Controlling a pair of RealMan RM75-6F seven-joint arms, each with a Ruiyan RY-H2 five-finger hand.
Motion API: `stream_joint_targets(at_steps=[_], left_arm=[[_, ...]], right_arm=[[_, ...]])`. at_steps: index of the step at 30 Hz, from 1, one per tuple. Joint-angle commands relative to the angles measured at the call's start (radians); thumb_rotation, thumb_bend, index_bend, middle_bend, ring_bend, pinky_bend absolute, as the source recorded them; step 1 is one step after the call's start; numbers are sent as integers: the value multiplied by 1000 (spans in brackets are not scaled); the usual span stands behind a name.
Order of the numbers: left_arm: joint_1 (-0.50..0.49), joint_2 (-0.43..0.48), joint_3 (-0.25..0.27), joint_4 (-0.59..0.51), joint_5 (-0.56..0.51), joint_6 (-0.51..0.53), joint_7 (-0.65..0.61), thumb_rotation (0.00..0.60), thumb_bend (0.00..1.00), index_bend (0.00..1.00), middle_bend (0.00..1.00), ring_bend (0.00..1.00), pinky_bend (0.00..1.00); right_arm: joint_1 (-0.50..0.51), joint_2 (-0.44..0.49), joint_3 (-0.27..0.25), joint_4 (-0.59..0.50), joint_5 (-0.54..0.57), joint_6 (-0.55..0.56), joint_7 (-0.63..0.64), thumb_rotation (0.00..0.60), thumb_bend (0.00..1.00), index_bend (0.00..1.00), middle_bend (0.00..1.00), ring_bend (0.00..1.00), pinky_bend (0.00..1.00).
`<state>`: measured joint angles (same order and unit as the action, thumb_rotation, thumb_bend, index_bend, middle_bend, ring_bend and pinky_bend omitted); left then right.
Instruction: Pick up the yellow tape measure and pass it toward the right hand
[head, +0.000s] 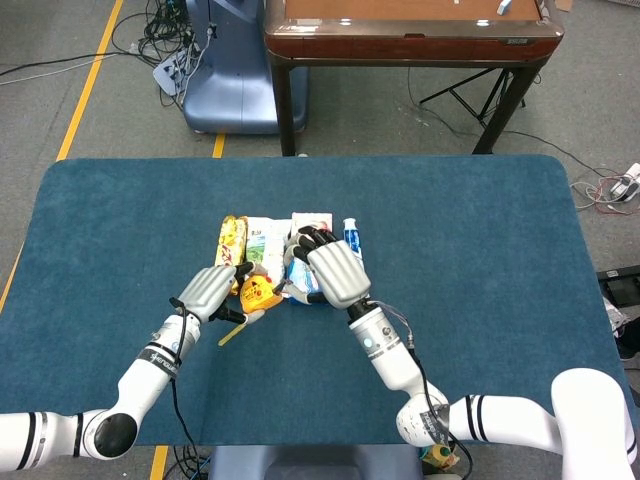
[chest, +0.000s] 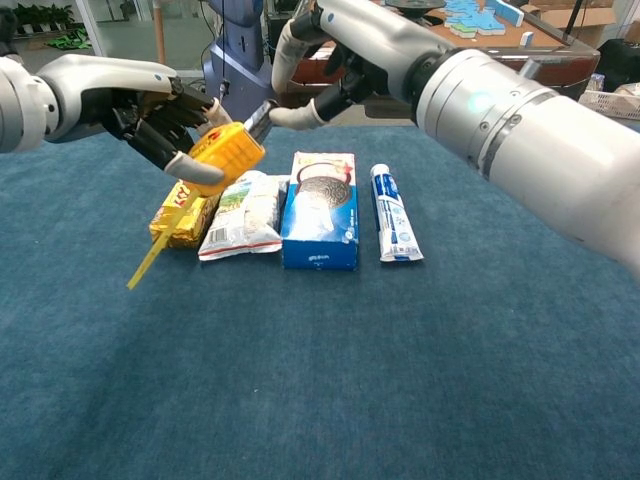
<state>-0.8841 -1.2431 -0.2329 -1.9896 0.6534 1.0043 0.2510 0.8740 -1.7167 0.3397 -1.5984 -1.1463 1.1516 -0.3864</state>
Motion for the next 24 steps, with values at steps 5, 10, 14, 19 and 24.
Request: stream_joint_targets(at_steps=[5,10,14,19,24], left_arm=[[0,4,-4,2,-4,-2,-7,596,246,436,457,376,236],[-1,4,-3,5,-5,-7,-9,596,246,436,456,376,237],[-1,5,-3,11,-7,-11,-12,596,246,436,457,376,236],[1,12,-1,26,-9,-25,-22,594,246,436,457,376,236],[10,15,5,64,0,-48,-46,596,246,436,457,376,237]], right_arm=[[-2,8,-6,-17,6,-10,-3,600,459,521,379,214,244],[-4,14,-7,-30,13,-15,3,600,553,550,401,224,244],[-8,15,-5,-33,7,-9,13,600,617,597,435,247,244],[-19,26,-4,-39,1,-3,36,600,635,628,457,264,244],[-45,72,-6,-67,-13,7,69,600,638,642,468,273,244]])
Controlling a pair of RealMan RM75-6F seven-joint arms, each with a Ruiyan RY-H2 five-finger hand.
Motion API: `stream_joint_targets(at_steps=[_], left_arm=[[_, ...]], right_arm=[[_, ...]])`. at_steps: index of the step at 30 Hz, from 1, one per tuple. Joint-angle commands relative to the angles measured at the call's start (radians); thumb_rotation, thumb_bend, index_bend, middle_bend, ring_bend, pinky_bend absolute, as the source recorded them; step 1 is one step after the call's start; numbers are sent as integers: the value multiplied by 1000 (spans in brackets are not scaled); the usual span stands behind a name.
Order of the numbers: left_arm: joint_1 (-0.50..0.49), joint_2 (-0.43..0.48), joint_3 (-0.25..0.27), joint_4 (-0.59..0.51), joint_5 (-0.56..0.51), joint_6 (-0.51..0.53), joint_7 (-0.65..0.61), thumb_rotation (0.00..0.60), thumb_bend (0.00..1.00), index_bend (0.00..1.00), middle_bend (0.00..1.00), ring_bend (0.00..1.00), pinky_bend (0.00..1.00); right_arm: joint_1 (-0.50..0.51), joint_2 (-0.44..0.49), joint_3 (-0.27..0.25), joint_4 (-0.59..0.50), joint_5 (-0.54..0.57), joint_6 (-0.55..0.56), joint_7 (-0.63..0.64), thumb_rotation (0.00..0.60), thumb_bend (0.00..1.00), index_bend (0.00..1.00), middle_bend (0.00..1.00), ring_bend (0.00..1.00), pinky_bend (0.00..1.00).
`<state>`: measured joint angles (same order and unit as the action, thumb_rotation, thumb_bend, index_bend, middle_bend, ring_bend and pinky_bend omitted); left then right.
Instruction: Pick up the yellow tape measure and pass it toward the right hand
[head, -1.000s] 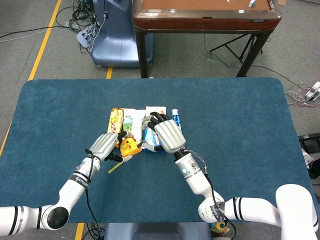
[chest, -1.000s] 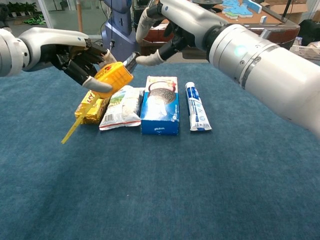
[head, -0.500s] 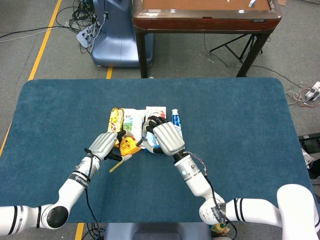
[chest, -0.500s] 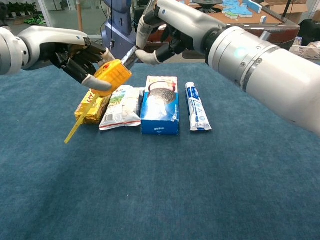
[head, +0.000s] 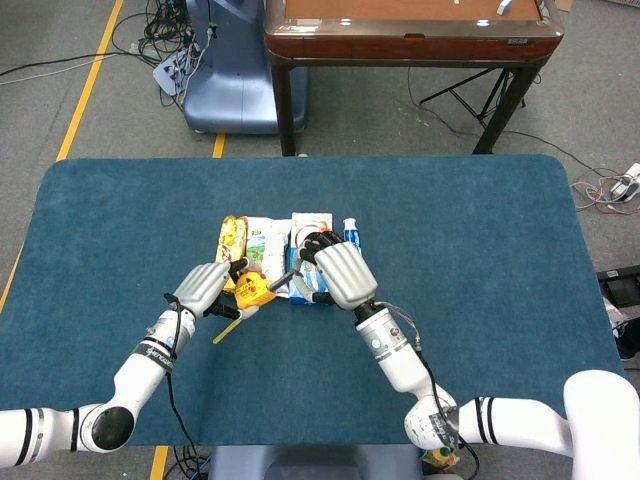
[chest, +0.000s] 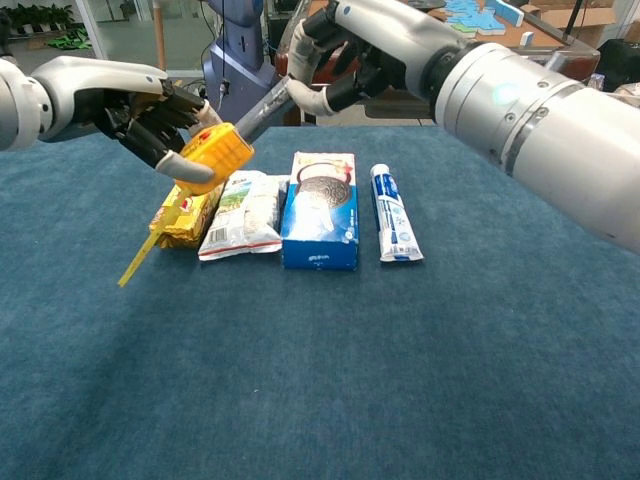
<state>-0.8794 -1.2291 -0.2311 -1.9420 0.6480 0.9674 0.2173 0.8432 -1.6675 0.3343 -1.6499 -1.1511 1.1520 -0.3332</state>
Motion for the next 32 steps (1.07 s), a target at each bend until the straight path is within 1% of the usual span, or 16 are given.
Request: stream_joint_targets(at_steps=[1,9,18,21,26,32], left_arm=[[8,2,5,25,10,-18,-19,596,246,436,457,376,237],[37,8,35,95,68,-76,-70,588,246,437,456,376,236],[74,10,61,136,129,-95,-110,596,246,441,457,376,236],[81,12,66,141,138,-102,-118,593,246,442,457,376,237],[86,7,68,148,149,-111,-128,595,246,441,457,376,236],[86,3,67,148,155,-116,-128,592,246,442,457,376,237]], right_arm=[[-21,34,0,-22,-10,10,23,600,638,645,470,274,244],[-90,164,16,-98,-18,45,87,600,641,659,478,278,244],[-178,329,40,-168,-8,80,167,600,642,659,479,278,244],[-204,371,42,-182,-8,94,186,600,642,659,479,278,244],[-228,404,36,-192,-8,95,214,600,642,659,480,278,244],[-236,408,28,-184,-13,91,237,600,642,660,480,278,244]])
